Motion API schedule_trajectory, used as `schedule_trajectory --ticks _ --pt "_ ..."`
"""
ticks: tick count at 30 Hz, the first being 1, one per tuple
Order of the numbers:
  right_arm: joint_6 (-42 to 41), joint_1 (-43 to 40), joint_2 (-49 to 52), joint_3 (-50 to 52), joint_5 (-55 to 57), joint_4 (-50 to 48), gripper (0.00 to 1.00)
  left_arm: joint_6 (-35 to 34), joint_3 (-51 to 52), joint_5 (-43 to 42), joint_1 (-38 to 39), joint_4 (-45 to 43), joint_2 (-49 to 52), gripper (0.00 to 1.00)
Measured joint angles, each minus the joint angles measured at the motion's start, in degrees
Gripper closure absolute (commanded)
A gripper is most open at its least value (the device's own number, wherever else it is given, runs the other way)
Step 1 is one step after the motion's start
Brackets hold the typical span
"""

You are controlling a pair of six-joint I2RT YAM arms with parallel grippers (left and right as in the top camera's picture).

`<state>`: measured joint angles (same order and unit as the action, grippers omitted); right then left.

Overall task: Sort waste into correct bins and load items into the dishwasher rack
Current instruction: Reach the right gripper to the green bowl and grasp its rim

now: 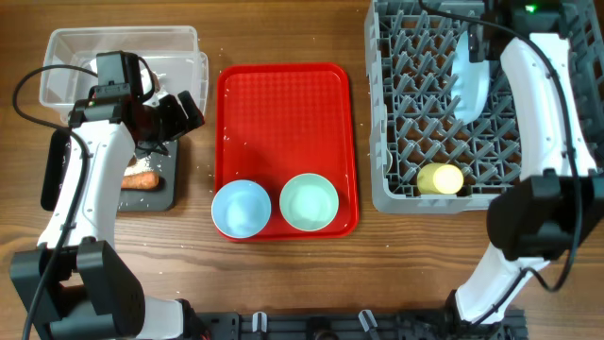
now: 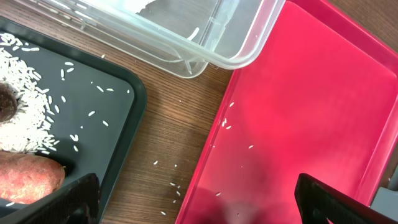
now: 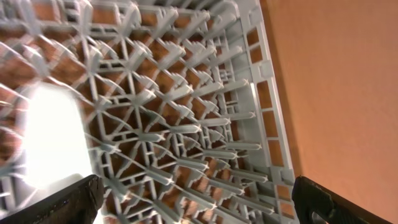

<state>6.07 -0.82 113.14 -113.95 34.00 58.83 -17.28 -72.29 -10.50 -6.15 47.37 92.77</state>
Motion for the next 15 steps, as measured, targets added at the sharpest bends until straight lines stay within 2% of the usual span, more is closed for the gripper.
schedule_trajectory --ticks 5,7,8,11,13,15 --pt "-0.5 0.0 -12.4 0.1 -8.9 0.7 0.00 0.0 0.0 0.0 0.0 0.0 0.0 0.00" --pt "-0.8 0.0 -16.1 0.1 -20.6 2.5 0.00 0.0 0.0 0.0 0.0 0.0 0.0 0.00" --pt "-0.9 0.0 -18.1 0.1 -33.0 3.1 0.01 0.0 0.0 0.0 0.0 0.0 0.0 0.00" --pt "-0.9 0.7 -18.4 0.1 -50.9 4.7 0.06 0.0 0.0 0.0 0.0 0.0 0.0 0.00" --pt "-1.2 2.6 -17.4 0.1 -57.5 7.3 0.10 0.0 0.0 0.0 0.0 0.0 0.0 0.00" --pt "-1.4 6.1 -15.8 0.2 -59.2 10.8 0.12 0.0 0.0 0.0 0.0 0.0 0.0 0.00"
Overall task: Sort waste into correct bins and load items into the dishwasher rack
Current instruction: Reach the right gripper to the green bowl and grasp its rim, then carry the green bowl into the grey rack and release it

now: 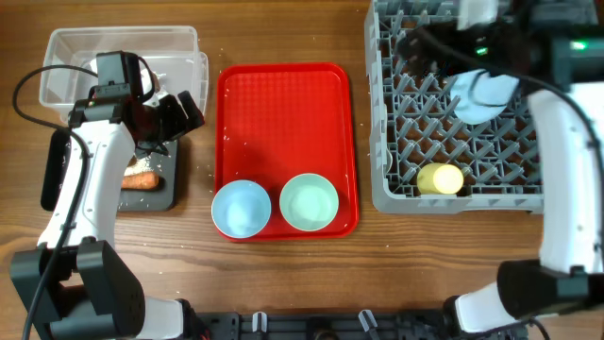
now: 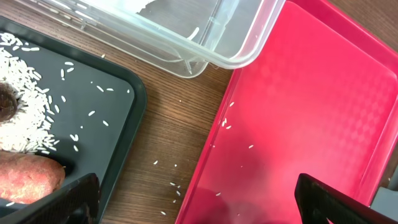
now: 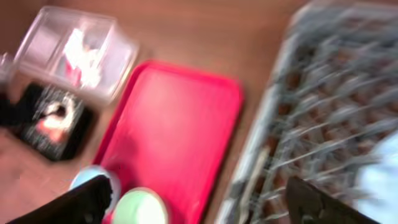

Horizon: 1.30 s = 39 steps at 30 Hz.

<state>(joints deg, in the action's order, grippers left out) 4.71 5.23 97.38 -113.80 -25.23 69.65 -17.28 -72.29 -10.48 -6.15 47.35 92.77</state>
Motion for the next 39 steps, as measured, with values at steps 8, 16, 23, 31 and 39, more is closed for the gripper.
schedule_trajectory --ticks 8,16,23,31,39 --pt "-0.4 18.5 7.6 14.4 2.3 0.3 0.32 0.0 0.0 0.0 0.0 0.0 0.0 0.00" --pt "-3.9 25.6 8.6 39.3 5.2 -14.2 0.49 0.0 0.0 0.0 0.0 0.0 0.0 0.00" --pt "-8.9 25.7 8.6 46.0 9.3 -18.4 0.92 0.0 0.0 0.0 0.0 0.0 0.0 0.00" --pt "-12.7 25.7 8.6 42.1 15.0 -16.8 0.96 0.0 0.0 0.0 0.0 0.0 0.0 0.00" --pt "-16.9 22.3 3.1 16.8 37.8 -6.7 0.96 0.0 0.0 0.0 0.0 0.0 0.0 0.00"
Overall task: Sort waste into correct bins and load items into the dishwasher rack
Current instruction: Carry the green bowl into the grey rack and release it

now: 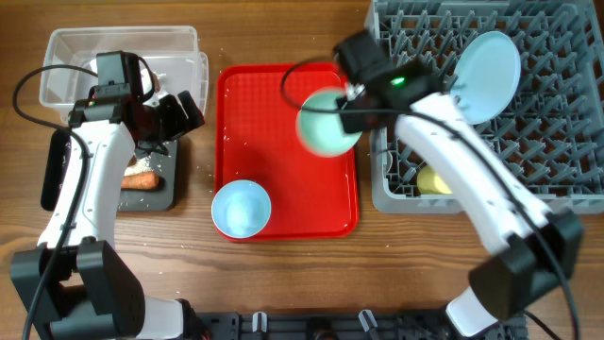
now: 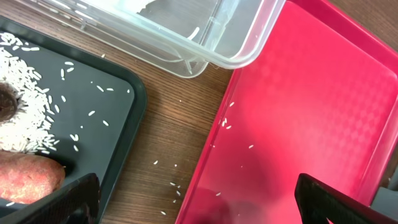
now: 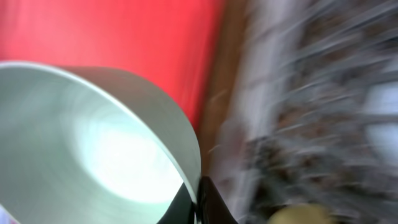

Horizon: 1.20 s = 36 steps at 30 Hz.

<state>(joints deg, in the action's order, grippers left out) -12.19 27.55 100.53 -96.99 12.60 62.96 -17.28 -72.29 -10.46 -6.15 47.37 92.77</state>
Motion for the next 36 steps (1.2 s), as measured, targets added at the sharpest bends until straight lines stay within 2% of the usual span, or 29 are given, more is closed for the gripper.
schedule_trajectory --ticks 1,2,4,8,15,18,24,28,36 --pt "-0.3 -0.5 -0.5 -1.2 2.8 -0.2 0.96 0.0 0.0 0.0 0.0 0.0 0.0 0.00" --pt "-0.6 -2.7 -2.4 -3.9 14.5 -3.1 0.96 0.0 0.0 0.0 0.0 0.0 0.0 0.00" --pt "-0.2 -5.2 -2.8 -4.4 29.3 -9.8 0.96 0.0 0.0 0.0 0.0 0.0 0.0 0.00" --pt "8.8 -9.0 -0.2 -4.4 41.6 -23.3 0.96 0.0 0.0 0.0 0.0 0.0 0.0 0.00" --pt "33.9 -10.6 12.2 -4.4 51.9 -41.8 0.96 0.0 0.0 0.0 0.0 0.0 0.0 0.00" --pt "42.4 -10.2 17.5 -4.4 53.9 -45.0 0.96 0.0 0.0 0.0 0.0 0.0 0.0 0.00" --pt "45.9 -8.5 20.4 -4.4 54.4 -44.9 0.96 0.0 0.0 0.0 0.0 0.0 0.0 0.00" --pt "46.2 -7.5 21.2 -4.4 54.3 -41.3 0.96 0.0 0.0 0.0 0.0 0.0 0.0 0.00" --pt "44.9 -7.6 22.3 -4.4 54.2 -41.8 0.96 0.0 0.0 0.0 0.0 0.0 0.0 0.00"
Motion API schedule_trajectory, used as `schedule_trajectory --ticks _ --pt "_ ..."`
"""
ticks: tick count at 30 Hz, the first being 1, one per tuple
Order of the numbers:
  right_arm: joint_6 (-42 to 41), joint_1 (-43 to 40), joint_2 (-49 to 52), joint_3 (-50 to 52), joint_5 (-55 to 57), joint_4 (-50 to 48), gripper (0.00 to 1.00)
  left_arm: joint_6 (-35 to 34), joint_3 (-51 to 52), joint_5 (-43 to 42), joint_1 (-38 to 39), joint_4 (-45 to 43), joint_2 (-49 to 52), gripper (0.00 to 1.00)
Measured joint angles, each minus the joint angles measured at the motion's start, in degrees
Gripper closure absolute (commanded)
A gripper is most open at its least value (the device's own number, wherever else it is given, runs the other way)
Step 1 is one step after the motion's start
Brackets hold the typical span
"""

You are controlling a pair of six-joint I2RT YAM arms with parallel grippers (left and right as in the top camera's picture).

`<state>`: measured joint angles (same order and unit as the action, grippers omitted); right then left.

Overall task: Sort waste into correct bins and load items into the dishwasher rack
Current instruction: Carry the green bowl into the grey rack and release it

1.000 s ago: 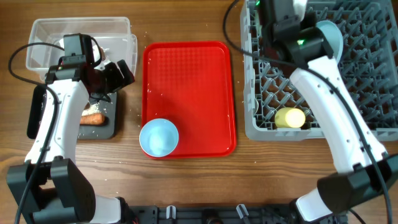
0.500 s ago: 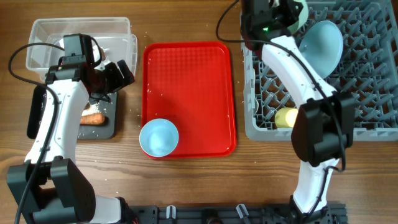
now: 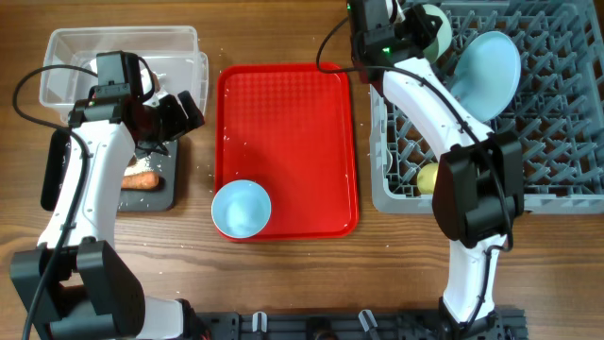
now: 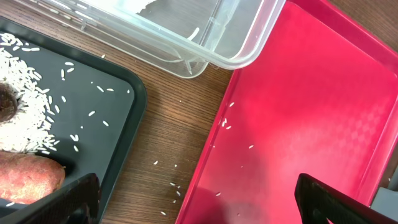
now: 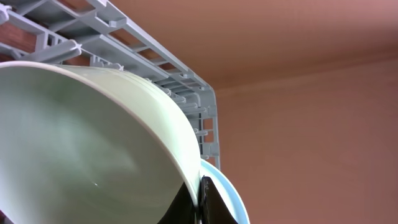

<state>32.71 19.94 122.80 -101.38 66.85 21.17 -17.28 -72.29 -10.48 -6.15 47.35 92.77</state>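
Observation:
My right gripper (image 3: pixel 408 26) is shut on the rim of a pale green bowl (image 3: pixel 432 28), held tilted above the far left corner of the grey dishwasher rack (image 3: pixel 387 194). In the right wrist view the bowl (image 5: pixel 87 143) fills the left side, my right gripper (image 5: pixel 199 202) pinches its rim, and a light blue plate (image 5: pixel 225 194) shows just behind. That plate (image 3: pixel 486 61) stands on edge in the rack. A yellow cup (image 3: pixel 427 176) lies near the rack's front. A light blue bowl (image 3: pixel 241 209) sits on the red tray (image 3: pixel 283 104). My left gripper (image 3: pixel 177 113) hangs open and empty.
A clear plastic container (image 3: pixel 123 52) stands at the far left. Beside it is a black tray (image 3: pixel 165 194) holding rice (image 4: pixel 22 124) and a sweet potato (image 3: pixel 142 179). Loose rice grains lie on the wood and the red tray (image 4: pixel 311 106).
My right gripper, still shut on the green bowl, was over the red tray's right edge and is now above the rack's far left corner. The left arm has not moved.
My right gripper was down in the rack by the blue plate, with both bowls on the red tray. Then it was raised above the rack. Later it held the green bowl over the tray's right edge, and now holds it over the rack. The left arm stayed still throughout.

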Motion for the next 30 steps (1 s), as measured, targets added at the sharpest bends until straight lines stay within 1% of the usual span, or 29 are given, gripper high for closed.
schedule_trajectory --ticks 10,11,12,14,15,16,19,22,25,30 --pt "-1.8 -1.1 2.3 0.0 -1.1 -1.4 0.96 0.0 0.0 0.0 0.0 0.0 0.0 0.00" --pt "-1.9 -1.0 2.4 0.0 -1.1 -1.5 0.94 0.0 0.0 0.0 0.0 0.0 0.0 0.00" --pt "-1.9 -0.9 2.5 0.0 -1.1 -1.5 0.87 0.0 0.0 0.0 0.0 0.0 0.0 0.00" --pt "-1.9 -0.6 2.6 0.0 -1.3 -1.4 0.63 0.0 0.0 0.0 0.0 0.0 0.0 0.00" --pt "-1.9 -0.3 2.8 0.0 -1.5 -1.0 0.44 0.0 0.0 0.0 0.0 0.0 0.0 0.00" --pt "-1.9 -0.2 2.9 0.0 -1.7 -1.0 0.35 0.0 0.0 0.0 0.0 0.0 0.0 0.00" --pt "-1.7 1.7 3.3 0.0 -2.4 -0.7 0.19 0.0 0.0 0.0 0.0 0.0 0.0 0.00" --pt "0.3 4.1 3.3 0.0 -2.3 -0.7 0.14 0.0 0.0 0.0 0.0 0.0 0.0 0.00" --pt "2.1 5.5 3.3 0.0 -2.3 -0.7 0.12 0.0 0.0 0.0 0.0 0.0 0.0 0.00" --pt "3.0 5.7 3.3 0.0 -1.6 -1.4 0.10 0.0 0.0 0.0 0.0 0.0 0.0 0.00"
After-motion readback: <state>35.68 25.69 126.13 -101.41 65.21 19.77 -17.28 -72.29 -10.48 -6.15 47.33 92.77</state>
